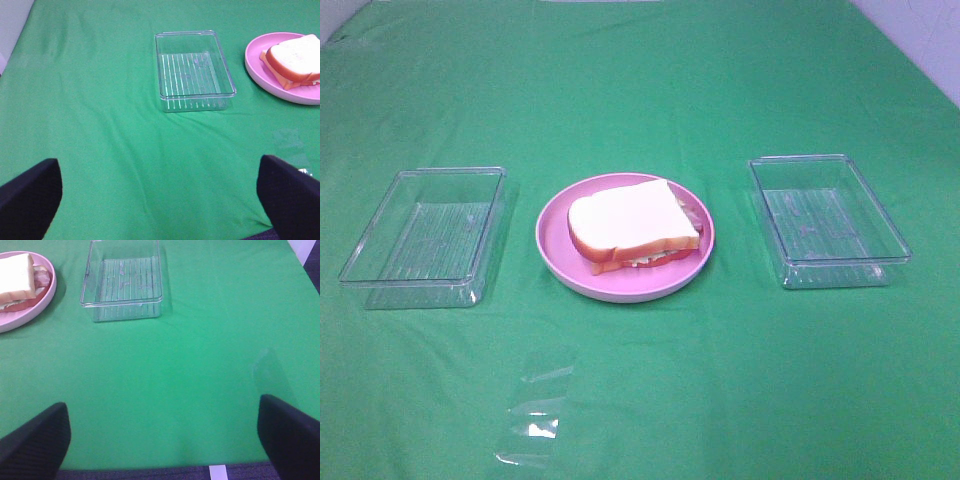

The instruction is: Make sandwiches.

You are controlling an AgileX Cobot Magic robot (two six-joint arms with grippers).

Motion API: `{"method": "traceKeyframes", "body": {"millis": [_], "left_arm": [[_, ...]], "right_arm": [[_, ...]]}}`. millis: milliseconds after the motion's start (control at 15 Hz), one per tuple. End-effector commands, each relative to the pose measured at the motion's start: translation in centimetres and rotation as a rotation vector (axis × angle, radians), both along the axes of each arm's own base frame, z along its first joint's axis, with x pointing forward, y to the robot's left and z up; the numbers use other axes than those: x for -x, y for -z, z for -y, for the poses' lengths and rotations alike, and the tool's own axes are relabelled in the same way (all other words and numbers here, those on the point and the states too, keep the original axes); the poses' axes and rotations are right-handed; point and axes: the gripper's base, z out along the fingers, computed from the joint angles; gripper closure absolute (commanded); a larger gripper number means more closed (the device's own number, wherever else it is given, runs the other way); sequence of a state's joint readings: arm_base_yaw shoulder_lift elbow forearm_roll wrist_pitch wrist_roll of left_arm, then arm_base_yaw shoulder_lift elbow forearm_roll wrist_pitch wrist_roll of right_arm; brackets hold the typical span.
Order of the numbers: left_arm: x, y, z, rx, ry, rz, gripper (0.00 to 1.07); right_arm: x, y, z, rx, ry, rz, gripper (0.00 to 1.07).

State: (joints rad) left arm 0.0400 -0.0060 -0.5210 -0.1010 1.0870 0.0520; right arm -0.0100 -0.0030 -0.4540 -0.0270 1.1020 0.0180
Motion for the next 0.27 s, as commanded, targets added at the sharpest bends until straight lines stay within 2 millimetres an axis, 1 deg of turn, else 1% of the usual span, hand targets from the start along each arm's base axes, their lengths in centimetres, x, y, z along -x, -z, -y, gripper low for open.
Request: {"method": "traceKeyframes", "body": {"millis": [67,267], "left_arm": [[0.23,0.02,0.05,0.002,0.004,0.025,0.09],[0.23,0.02,0.05,0.002,0.004,0.025,0.09]], "right_arm": [[0.22,0.03,0.00,0.007,0.004,0.021,0.09],[0.22,0.03,0.00,0.007,0.004,0.021,0.09]]}}
